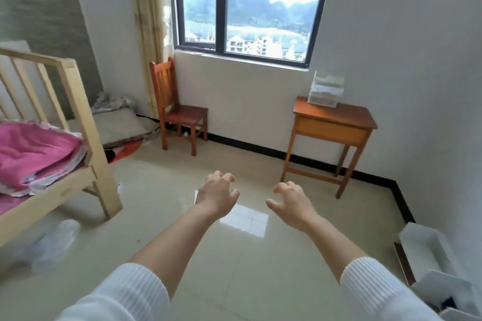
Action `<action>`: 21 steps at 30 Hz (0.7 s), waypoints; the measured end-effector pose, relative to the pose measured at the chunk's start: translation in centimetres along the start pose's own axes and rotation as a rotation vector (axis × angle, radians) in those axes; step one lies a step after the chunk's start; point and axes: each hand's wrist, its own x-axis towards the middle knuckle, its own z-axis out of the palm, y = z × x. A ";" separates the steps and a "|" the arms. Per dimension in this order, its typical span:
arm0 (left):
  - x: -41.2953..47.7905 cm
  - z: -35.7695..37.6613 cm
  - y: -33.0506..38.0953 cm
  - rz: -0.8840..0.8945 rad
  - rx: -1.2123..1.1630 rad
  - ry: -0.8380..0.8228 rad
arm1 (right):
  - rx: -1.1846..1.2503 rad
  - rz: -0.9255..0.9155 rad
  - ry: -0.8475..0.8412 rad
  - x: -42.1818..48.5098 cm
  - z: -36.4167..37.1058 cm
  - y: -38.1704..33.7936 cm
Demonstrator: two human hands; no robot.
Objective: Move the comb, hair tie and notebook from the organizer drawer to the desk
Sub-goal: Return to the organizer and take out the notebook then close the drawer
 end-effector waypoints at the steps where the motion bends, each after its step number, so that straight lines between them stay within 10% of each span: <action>1: 2.4 0.6 1.1 0.025 0.000 -0.007 | -0.008 0.024 0.004 1.7 -0.6 1.5; 21: 51.0 12.1 23.0 0.372 0.036 -0.081 | -0.066 0.336 0.214 41.5 -14.8 26.2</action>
